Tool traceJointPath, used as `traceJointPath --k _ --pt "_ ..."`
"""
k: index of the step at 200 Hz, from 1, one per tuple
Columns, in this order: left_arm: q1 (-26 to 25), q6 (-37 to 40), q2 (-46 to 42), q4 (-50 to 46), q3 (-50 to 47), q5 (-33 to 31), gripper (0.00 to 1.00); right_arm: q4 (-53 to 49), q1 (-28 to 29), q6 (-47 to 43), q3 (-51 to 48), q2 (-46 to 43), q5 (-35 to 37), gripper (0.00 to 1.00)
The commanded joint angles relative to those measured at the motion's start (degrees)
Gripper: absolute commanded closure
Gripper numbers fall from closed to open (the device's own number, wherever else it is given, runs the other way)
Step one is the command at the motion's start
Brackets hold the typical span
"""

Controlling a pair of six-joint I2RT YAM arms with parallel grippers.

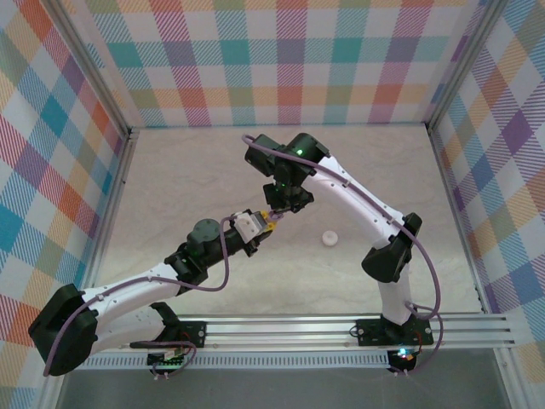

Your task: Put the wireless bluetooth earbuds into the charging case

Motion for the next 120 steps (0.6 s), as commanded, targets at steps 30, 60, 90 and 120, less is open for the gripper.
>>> traceJointPath --k 30,60,90,120 --pt "-1.05 1.6 0.46 -1.01 1.77 -1.8 1.0 -10.06 0.32 0.44 -1.76 -0.31 0.09 0.77" --pt "-1.03 1.44 0.06 -0.61 1.85 -1.21 1.0 -10.01 0.29 0.37 -2.54 0.28 -0.45 0.76" --pt "-1.07 0.42 -0.16 0.19 1.88 -1.1 1.0 -9.54 0.32 0.45 -2.55 0.65 -0.77 0.76" --pt "-1.08 -2.5 0.59 3.36 1.43 -0.01 1.0 -6.87 0.31 0.18 -3.91 0.14 -2.05 0.76"
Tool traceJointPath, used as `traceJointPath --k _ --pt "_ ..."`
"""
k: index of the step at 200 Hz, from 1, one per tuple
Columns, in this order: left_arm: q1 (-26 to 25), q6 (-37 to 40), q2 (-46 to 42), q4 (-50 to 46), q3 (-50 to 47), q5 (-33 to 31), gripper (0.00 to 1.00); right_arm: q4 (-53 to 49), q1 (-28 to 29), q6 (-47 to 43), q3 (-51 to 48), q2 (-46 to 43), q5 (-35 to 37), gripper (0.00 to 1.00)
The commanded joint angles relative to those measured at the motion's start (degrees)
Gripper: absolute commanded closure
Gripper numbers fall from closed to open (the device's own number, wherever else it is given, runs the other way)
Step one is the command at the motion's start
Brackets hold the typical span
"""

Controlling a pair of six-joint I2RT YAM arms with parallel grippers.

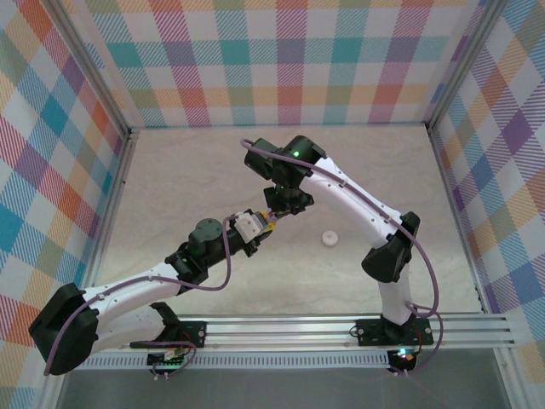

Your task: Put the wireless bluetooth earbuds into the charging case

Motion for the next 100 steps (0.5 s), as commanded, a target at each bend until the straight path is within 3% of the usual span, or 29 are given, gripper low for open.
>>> traceJointPath --k 1,37,100 --pt "-1.04 -2.69 0.29 4.69 1.16 0.98 1.0 -6.77 0.34 0.21 -1.64 0.13 -1.61 0.76" --pt "-1.01 -6.78 0.01 5.87 1.39 2.95 1.0 -4.87 0.25 0.13 -4.01 -0.43 -2.25 0.76" --pt "-0.41 -9.43 -3.18 -3.01 4.38 11.52 1.0 5.82 -0.1 -2.56 -9.81 -8.36 -3.67 0.74"
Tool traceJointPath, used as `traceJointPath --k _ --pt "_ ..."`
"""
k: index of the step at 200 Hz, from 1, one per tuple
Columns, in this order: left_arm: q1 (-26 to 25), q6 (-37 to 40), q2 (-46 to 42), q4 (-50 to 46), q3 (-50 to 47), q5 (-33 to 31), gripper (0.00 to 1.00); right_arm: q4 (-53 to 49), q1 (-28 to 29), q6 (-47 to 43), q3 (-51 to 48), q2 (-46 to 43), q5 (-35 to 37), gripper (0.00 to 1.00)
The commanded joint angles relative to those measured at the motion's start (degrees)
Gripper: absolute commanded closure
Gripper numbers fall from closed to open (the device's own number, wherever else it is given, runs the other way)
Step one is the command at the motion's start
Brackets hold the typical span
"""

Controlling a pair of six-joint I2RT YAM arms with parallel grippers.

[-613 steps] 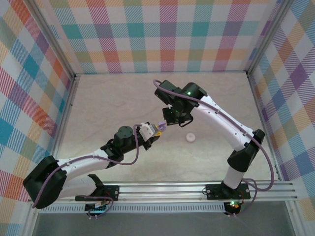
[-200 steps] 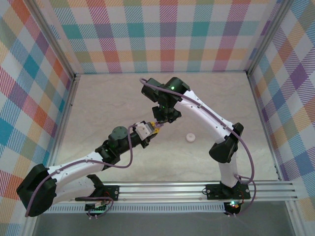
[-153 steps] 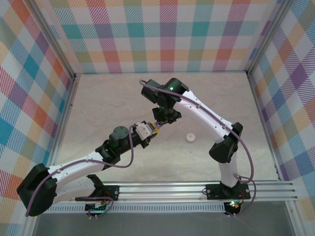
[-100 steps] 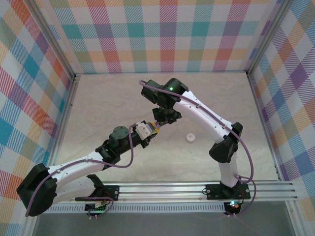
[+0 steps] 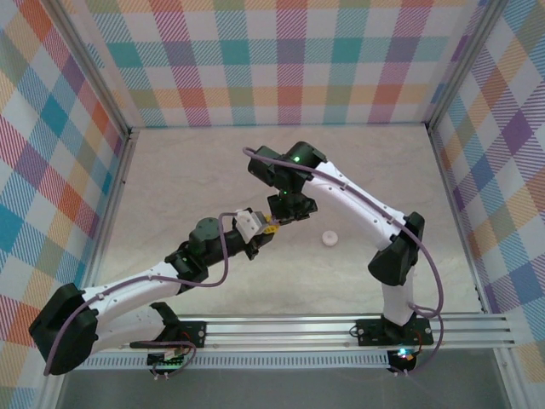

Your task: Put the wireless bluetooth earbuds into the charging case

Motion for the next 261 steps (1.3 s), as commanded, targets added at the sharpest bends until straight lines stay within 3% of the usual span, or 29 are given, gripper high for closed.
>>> traceJointPath --k 1,40,189,225,261 --pt "-0.44 -1.89 -2.67 -1.18 3.43 6.01 1.0 3.74 -0.1 -2.1 -1.48 -4.38 -1.75 0.74" --pt "-0.41 -1.85 -2.48 -1.71 3.59 9.84 1.0 3.62 -0.1 -3.97 -0.88 -3.54 -7.35 0.72" --pt "1.88 -7.79 -1.04 8.18 0.01 9.61 1.0 10.96 -0.1 -4.36 -3.76 -10.89 -10.96 0.72" --pt "2.75 -7.39 -2.12 3.77 0.39 8.1 1.0 12.11 -0.99 -2.86 -5.71 -13.22 -9.32 0.71" --pt "3.89 -5.01 -6.09 -5.68 0.85 5.29 1.0 17.23 -7.51 -1.26 -15.43 -18.68 -12.56 0.7"
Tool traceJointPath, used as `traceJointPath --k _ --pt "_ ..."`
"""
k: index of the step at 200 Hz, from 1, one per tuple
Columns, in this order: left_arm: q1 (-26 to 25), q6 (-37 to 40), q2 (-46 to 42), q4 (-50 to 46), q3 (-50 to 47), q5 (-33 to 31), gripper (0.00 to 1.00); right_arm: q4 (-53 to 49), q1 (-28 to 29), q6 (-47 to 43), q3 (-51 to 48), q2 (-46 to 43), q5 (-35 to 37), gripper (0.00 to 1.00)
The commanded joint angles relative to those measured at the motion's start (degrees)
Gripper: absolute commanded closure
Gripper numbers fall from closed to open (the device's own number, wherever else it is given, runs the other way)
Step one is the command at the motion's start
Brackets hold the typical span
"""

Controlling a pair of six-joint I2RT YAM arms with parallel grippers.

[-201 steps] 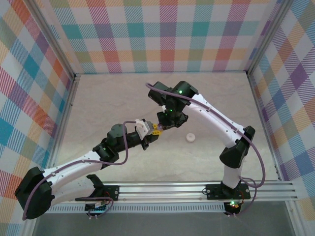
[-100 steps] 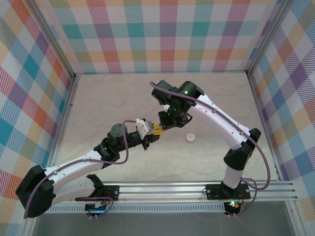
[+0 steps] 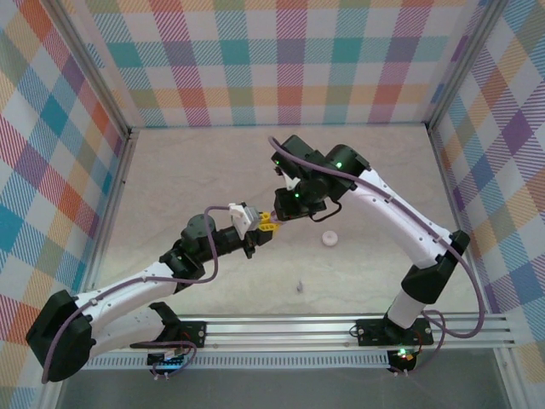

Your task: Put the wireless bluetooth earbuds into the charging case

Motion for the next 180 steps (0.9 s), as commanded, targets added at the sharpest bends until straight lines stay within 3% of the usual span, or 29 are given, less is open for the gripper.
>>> traceJointPath --k 1,33,77,105,139,180 --pt "1.11 1.75 -3.44 -6.24 -0.02 -2.06 1.0 4.66 -4.81 1.64 -5.72 -4.46 -3.44 0.7" --pt "2.1 2.67 -7.86 -13.55 -1.28 -3.45 1.0 13.89 -9.66 2.34 -18.34 -11.22 -10.04 0.7" --pt "2.55 1.11 -15.08 -19.92 -4.78 -6.06 1.0 19.43 -9.23 4.94 -36.36 -17.48 -14.97 0.71" --pt "2.56 -0.07 -19.42 -22.02 -6.64 -7.83 1.0 17.28 -1.87 8.78 -47.37 -16.91 -11.13 0.71" --pt "2.62 0.16 -20.65 -23.82 -6.36 -8.46 1.0 26.36 9.88 22.2 -60.26 -18.06 -7.54 0.7" --pt "2.62 0.52 -17.65 -24.71 -4.04 -5.99 1.0 24.95 14.94 26.71 -55.3 -11.72 -1.67 0.69"
